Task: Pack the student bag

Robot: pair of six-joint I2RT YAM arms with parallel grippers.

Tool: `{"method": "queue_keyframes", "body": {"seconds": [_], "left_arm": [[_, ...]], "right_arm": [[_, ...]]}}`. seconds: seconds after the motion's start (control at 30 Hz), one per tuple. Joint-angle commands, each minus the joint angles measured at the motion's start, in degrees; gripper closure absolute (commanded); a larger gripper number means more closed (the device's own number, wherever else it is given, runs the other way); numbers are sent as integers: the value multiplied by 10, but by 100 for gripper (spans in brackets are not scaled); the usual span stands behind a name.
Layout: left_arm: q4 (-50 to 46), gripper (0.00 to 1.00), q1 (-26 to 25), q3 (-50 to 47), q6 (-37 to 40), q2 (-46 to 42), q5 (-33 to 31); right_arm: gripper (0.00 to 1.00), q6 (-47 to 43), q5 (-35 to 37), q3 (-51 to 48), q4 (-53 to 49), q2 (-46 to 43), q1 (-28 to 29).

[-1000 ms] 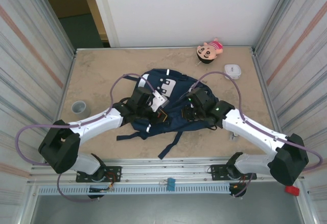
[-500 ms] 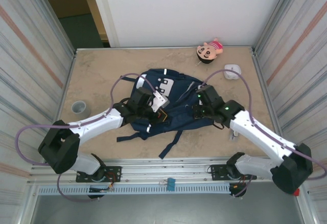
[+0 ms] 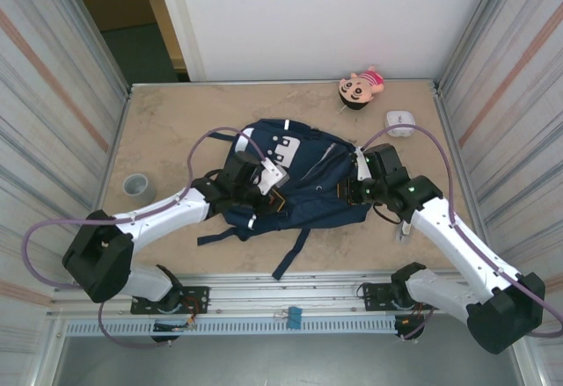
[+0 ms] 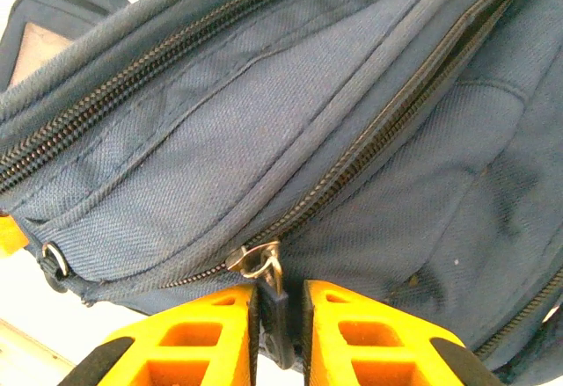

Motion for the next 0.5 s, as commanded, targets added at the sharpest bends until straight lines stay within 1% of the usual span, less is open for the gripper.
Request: {"method": "queue_keyframes", "body": {"seconds": [0.0, 0.03, 0.13, 0.2, 0.27, 0.33, 0.4, 0.47], "left_arm": [[-6, 98, 6, -1, -6, -29, 17], [-7, 98, 6, -1, -5, -31, 17], [-8, 98, 6, 1, -5, -36, 17], [-9, 98, 6, 1, -4, -40, 12], [-11, 98, 6, 1, -2, -42, 9], [-18, 98, 6, 1, 3, -43, 4], [-21, 98, 9, -2, 5, -45, 4], [-21, 98, 10, -6, 7, -49, 4]], "right_arm": [[80, 11, -5, 15, -7, -5, -12], [82, 13, -2, 14, -9, -2, -18], [94, 14, 13, 8, -16, 2, -27], [98, 14, 41, 1, -18, 1, -30], [100, 16, 67, -4, -26, -1, -42], [100, 12, 82, -6, -35, -5, -66], [100, 4, 75, -9, -38, -6, -98], [100, -6, 54, -11, -36, -5, -139]]}}
